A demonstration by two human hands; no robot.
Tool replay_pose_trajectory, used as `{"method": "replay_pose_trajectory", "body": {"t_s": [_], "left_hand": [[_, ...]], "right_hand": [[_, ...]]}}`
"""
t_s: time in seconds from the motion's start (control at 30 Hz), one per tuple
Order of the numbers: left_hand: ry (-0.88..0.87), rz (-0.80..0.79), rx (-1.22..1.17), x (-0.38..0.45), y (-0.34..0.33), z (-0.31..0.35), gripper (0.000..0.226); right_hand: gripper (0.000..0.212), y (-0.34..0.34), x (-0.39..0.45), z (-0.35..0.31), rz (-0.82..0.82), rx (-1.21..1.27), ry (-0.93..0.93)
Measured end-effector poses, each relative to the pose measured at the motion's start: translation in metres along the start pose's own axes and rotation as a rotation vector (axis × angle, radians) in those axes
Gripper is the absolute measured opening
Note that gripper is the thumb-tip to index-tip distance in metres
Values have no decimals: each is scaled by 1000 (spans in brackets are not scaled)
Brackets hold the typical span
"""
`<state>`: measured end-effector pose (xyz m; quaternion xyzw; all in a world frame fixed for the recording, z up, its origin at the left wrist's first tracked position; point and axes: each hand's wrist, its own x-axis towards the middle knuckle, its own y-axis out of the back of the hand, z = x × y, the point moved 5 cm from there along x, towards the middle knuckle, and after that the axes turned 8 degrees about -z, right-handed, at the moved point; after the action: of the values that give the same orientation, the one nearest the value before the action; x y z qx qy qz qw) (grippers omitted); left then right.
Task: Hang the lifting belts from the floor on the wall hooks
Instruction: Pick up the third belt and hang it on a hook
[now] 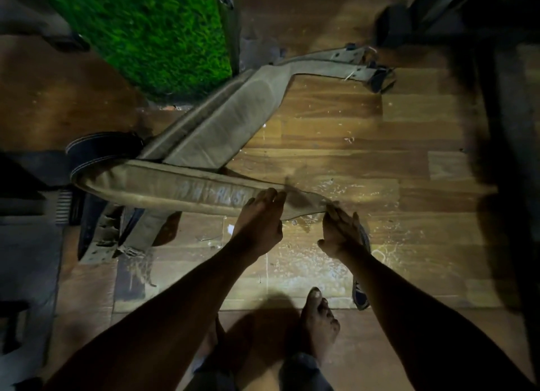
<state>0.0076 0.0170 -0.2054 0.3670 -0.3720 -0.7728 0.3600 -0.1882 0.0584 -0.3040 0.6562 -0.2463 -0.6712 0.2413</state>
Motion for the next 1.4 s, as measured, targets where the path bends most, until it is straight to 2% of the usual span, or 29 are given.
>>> {"method": "replay_pose_trajectory", "body": {"t_s": [0.13,0.23,0.3,0.37,0.43,0.5,0.57,0.63,0.7,0.77,0.83,0.87,0.97,1.03,1.13,1.2,1.3,1.4], "left_hand": [[179,-34,-147,-18,5,8,59],[463,-143,-381,-40,6,15,59],[686,-205,-611,-55,-2,17,56],[916,-245,-979,-68,-13,23,48],[1032,-268,-1379,-69,-27,36,44],[1061,-238,-1562,-60,-44,42,39],[1075,-212,-1601,-47,-68,39,37],[1064,-218,-1633,-32,-96,32,21],[1034,-214,-1655,-16,-117,26,12],[979,-197,-1650,0,-131,18,12],[975,-179,-1646,7,-156,7,23],[990,-175,-1656,8,-164,3,28],[1036,-187,-1655,-2,-168,0,21],[1080,-220,-1665,-15,-160,6,16],[1121,-248,-1664,-45,-137,21,27],[1129,-278,-1649,-68,-119,38,26],[1135,-333,-1599,-108,-77,65,17],[1147,-348,-1584,-152,-37,90,20]], "right_hand": [[71,32,-20,3,-48,166,76],[79,67,-44,6,-96,293,120],[89,88,-60,10,-111,354,130],[95,102,-72,6,-113,376,180],[88,110,-81,-5,-147,314,221],[84,104,-74,-10,-170,285,190],[74,86,-54,-2,-132,303,113],[60,68,-29,13,-21,290,50],[56,48,-4,26,39,255,38],[69,28,20,32,-3,168,74],[94,-9,40,31,-139,153,94],[99,-22,45,29,-154,152,97],[86,-34,38,22,-51,111,100],[70,-23,27,20,-31,234,87],[35,-5,-6,22,-45,429,13],[24,3,-38,20,-37,586,32],[33,16,-101,11,-262,861,56],[43,35,-162,-10,-380,939,168]]}}
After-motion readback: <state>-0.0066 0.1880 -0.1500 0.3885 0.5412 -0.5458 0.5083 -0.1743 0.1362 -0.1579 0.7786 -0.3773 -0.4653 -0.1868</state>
